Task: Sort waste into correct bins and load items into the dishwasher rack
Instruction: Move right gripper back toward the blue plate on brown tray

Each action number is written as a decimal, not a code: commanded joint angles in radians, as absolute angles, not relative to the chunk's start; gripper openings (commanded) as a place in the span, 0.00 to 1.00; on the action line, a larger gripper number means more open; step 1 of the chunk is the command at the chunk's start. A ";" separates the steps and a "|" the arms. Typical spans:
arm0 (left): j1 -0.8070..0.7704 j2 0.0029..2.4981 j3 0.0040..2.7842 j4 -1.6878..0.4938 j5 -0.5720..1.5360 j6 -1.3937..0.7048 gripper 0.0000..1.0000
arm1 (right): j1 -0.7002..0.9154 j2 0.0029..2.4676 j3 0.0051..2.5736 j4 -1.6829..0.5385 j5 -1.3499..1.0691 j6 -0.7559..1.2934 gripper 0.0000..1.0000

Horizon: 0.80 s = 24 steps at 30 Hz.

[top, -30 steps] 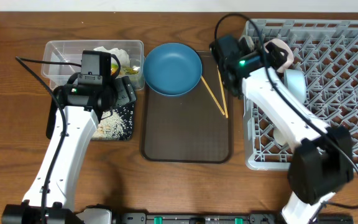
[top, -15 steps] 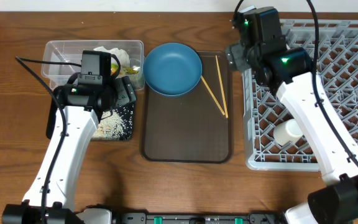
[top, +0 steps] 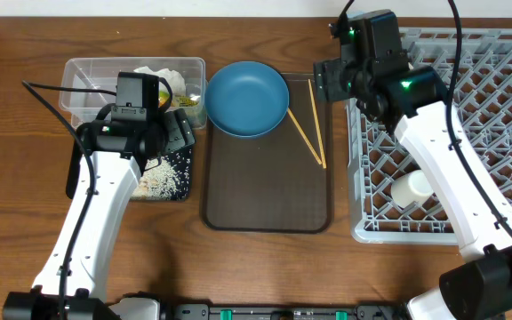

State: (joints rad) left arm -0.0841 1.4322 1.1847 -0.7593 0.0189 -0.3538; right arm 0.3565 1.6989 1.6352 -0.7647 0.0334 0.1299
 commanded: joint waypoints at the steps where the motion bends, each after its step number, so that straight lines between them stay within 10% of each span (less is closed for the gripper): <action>1: -0.081 1.421 1.195 -0.762 0.007 -0.344 0.87 | 0.339 1.708 1.639 -0.780 0.025 0.154 0.80; 24: -0.081 1.421 1.195 -0.762 0.007 -0.344 0.87 | 0.341 1.720 1.637 -0.788 -0.016 0.206 0.76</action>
